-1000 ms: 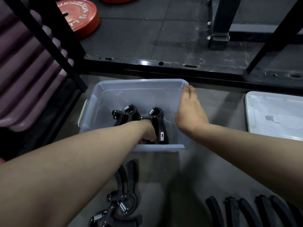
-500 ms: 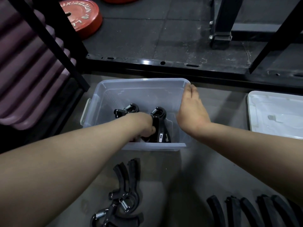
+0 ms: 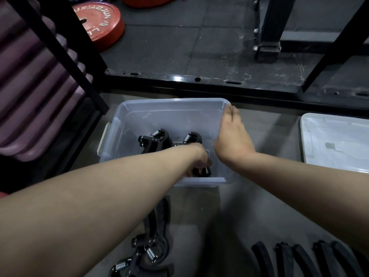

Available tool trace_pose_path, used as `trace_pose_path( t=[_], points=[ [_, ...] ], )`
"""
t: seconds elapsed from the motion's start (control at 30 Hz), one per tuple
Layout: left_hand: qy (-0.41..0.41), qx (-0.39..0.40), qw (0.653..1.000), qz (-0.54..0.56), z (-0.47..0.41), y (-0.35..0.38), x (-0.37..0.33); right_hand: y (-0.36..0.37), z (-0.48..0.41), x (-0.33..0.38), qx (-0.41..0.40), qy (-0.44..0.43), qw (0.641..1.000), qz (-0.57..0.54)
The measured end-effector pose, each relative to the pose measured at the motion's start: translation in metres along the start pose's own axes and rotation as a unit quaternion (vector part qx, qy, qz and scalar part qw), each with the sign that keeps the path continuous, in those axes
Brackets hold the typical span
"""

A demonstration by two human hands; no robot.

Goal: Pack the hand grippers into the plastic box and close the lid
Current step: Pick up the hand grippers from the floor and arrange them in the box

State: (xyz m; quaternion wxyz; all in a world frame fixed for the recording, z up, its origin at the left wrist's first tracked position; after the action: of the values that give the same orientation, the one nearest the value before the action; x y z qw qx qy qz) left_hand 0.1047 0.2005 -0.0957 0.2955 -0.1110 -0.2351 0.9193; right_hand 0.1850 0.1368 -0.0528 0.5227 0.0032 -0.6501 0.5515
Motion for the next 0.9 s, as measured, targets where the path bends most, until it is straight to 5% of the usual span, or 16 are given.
trace_pose_path(
  t=[0.27, 0.33, 0.4, 0.47, 0.63, 0.8, 0.9],
  points=[
    [0.013, -0.038, 0.992, 0.117, -0.01, -0.019, 0.023, -0.003, 0.001, 0.0, 0.004, -0.001, 1.0, -0.004],
    [0.071, -0.171, 0.982, 0.023, -0.011, -0.04, 0.036, -0.003, 0.001, -0.001, 0.001, 0.001, 1.0, -0.005],
    [0.187, -0.266, 0.928, -0.182, -0.01, -0.047, 0.041, -0.002, 0.001, 0.0, 0.008, 0.004, 1.0, -0.006],
    [0.281, -0.252, 0.866, -0.328, -0.013, -0.036, 0.033, -0.002, 0.0, 0.0, 0.008, 0.006, 1.0, -0.004],
    [0.296, -0.216, 0.751, -0.549, -0.037, -0.002, 0.001, -0.001, 0.0, 0.0, 0.004, 0.003, 1.0, -0.012],
    [0.275, -0.155, 0.745, -0.588, -0.056, 0.005, -0.017, 0.0, -0.001, -0.001, -0.006, 0.001, 1.0, -0.015],
    [0.261, -0.126, 0.785, -0.547, -0.063, 0.002, -0.011, -0.001, 0.001, 0.0, -0.004, -0.002, 1.0, -0.023]
  ],
)
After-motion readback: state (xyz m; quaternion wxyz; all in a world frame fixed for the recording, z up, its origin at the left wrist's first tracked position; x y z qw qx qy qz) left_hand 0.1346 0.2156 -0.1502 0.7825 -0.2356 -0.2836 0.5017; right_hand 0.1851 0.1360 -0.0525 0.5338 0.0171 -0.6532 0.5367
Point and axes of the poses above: each hand's wrist, its own z-axis away from the middle knuckle, its own y-axis out of the palm, x = y × z, the point moved 3 cm from there along -z, towards the middle knuckle, and after that the axes turned 13 degrees about -z, right-handed, at the moved point
